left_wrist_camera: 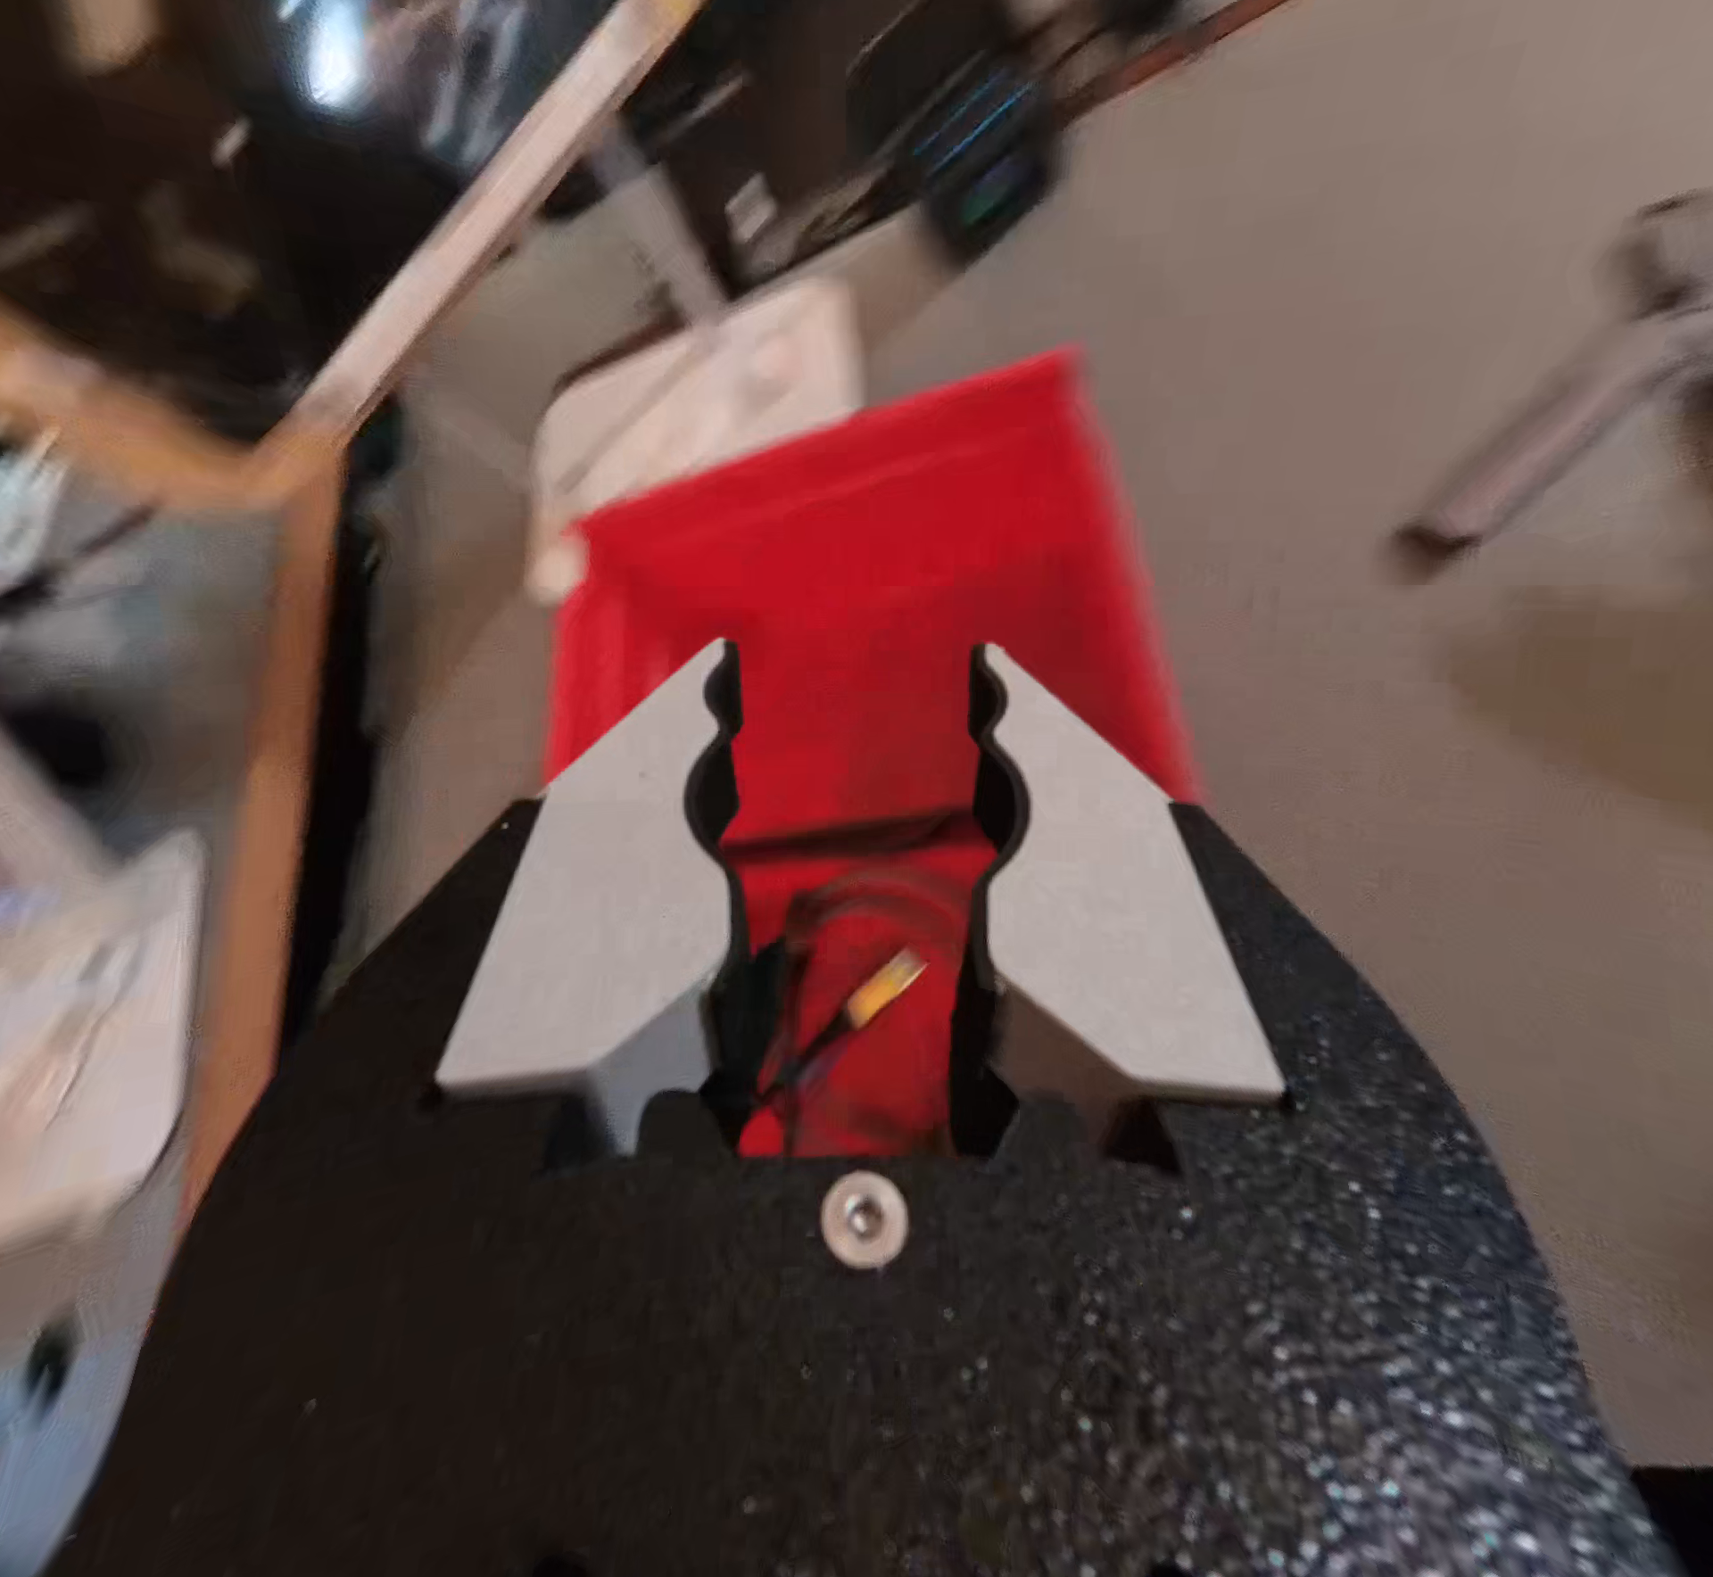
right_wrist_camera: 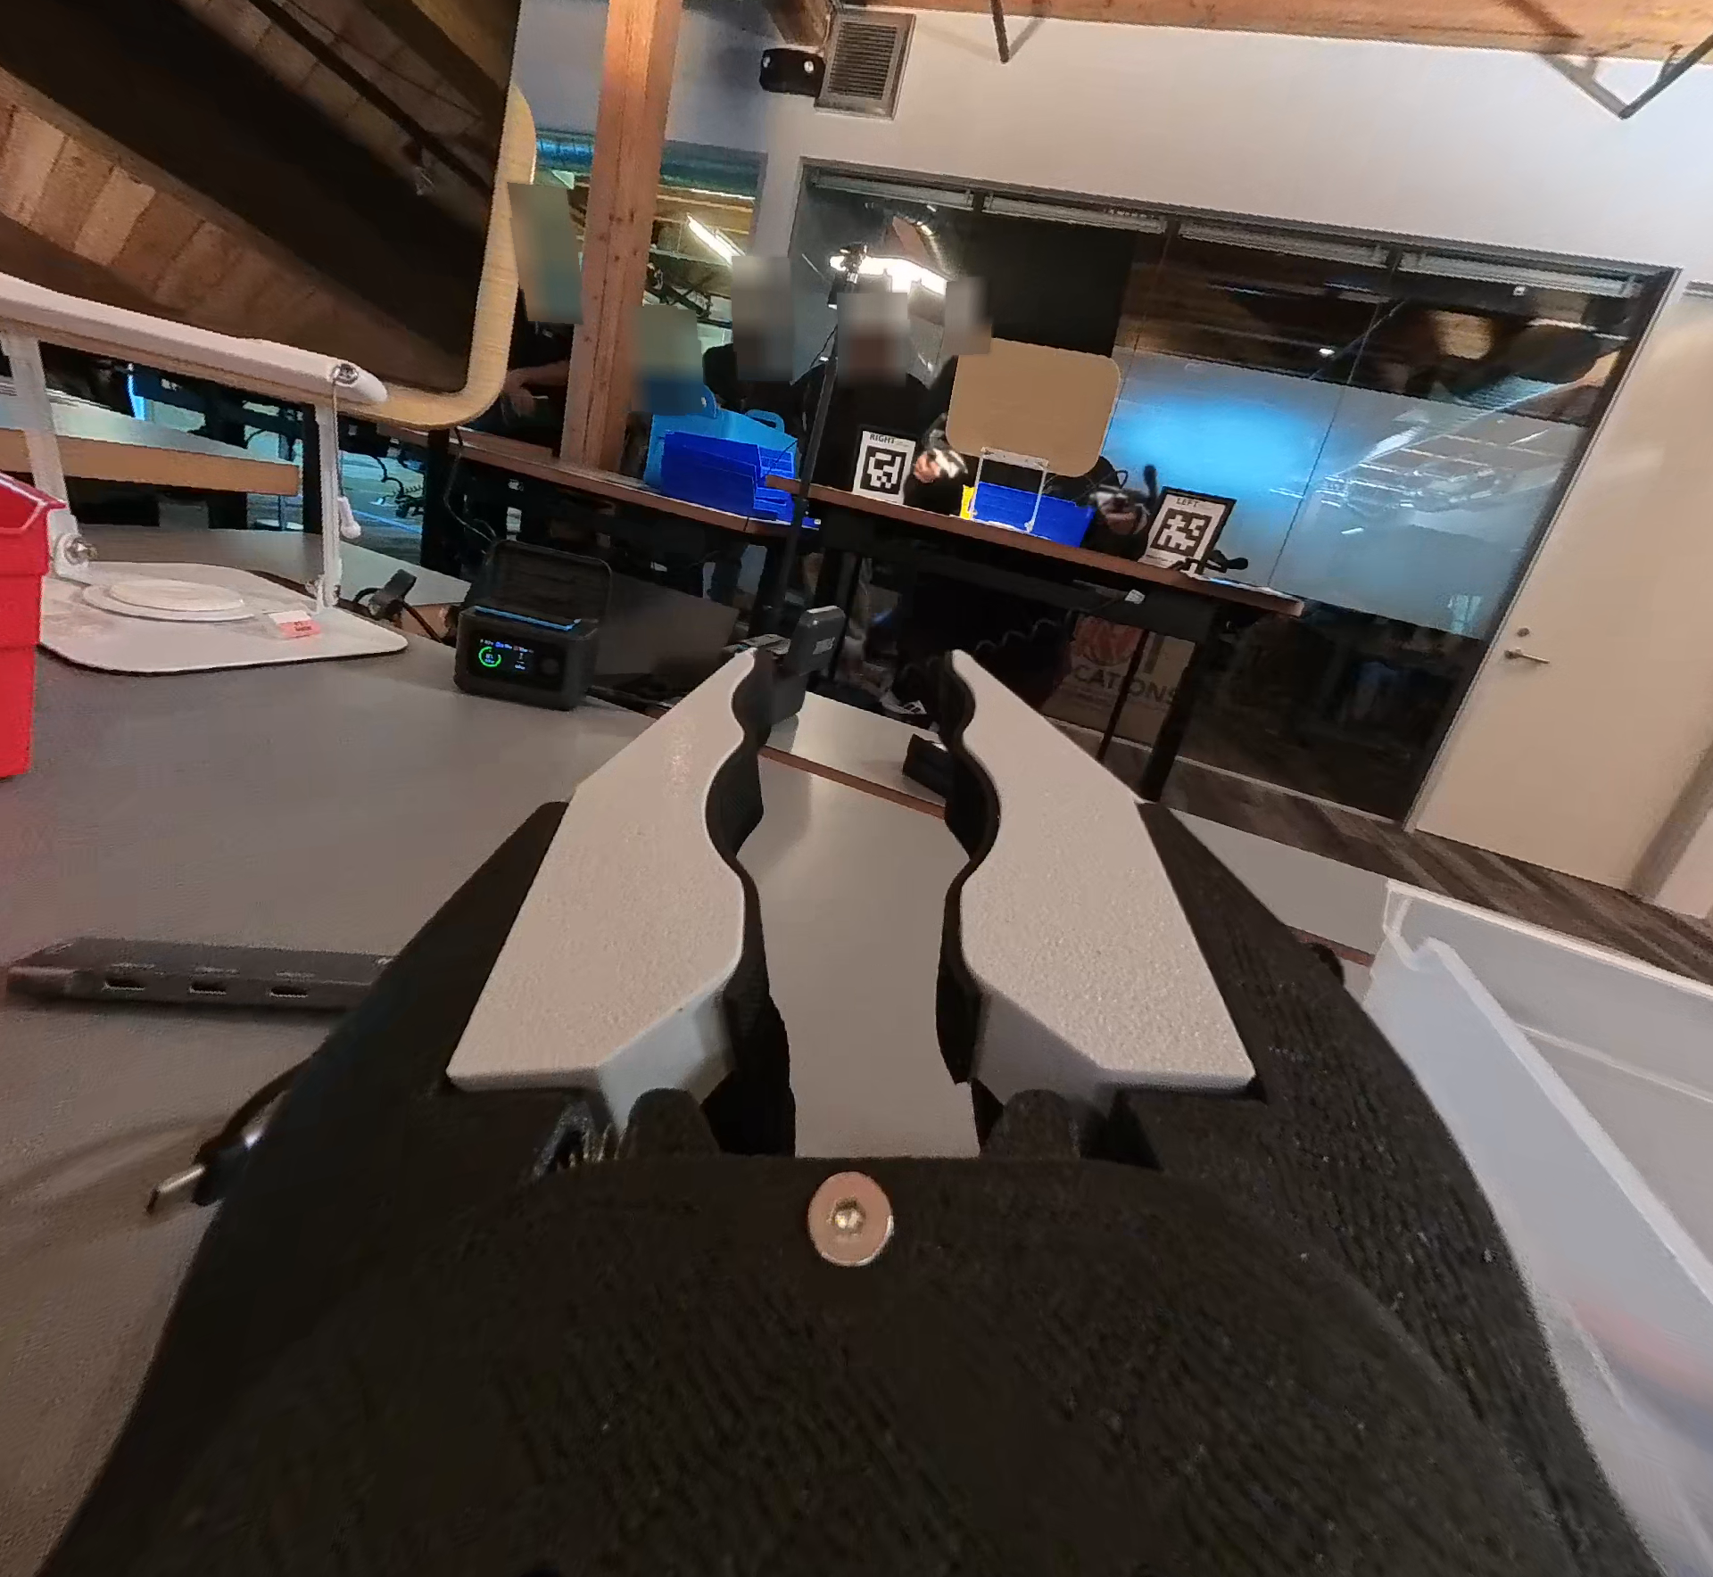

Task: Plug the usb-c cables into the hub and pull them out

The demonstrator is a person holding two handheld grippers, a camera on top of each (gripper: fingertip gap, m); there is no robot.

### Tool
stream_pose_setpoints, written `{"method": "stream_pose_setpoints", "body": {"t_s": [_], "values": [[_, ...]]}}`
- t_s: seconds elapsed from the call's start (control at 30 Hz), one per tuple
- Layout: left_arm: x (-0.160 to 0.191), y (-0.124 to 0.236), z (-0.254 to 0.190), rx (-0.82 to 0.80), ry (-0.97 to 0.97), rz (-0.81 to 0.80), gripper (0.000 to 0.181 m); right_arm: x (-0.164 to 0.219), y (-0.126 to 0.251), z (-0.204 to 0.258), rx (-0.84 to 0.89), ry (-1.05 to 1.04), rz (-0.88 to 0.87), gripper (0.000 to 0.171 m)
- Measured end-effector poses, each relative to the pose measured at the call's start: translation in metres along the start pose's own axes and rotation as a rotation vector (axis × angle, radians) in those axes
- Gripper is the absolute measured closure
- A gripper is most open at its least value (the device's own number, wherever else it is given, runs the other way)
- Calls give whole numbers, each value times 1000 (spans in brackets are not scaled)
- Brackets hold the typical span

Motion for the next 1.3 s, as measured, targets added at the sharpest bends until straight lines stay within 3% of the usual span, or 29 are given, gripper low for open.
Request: {"method": "stream_pose_setpoints", "body": {"t_s": [0.13,0.23,0.43,0.57,0.73,0.8,0.87,1.1,1.3], "values": [[72,10,73,-229,84,100,128,1,-1,2,-7,-7,5,137],[104,0,73,-221,9,130,132,1,-1,3,-11,-7,7,137],[131,-27,68,-423,-350,172,137,1,-1,4,-21,-3,8,137],[128,-39,71,-558,-605,180,145,1,-1,4,-24,-4,8,137],[131,-54,77,-606,-705,245,147,1,-2,5,-26,-4,9,137],[128,-54,78,-613,-690,242,151,1,-2,5,-26,-4,9,137],[120,-46,80,-669,-682,200,178,2,-2,4,-24,-3,10,137],[88,-3,80,-721,-534,83,179,2,-2,4,-23,-7,11,137],[14,50,83,-656,-304,-215,179,2,-2,4,-22,-10,10,138]]}}
Point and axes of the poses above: each gripper's, where its closed fingertips meet, y back along the fingers, x out of its underside, z = x × y across the jaws, the point moved 5 cm from there along y, back along the fingers, and after that the axes turned 2 degrees about -z, right-handed, at the moved point
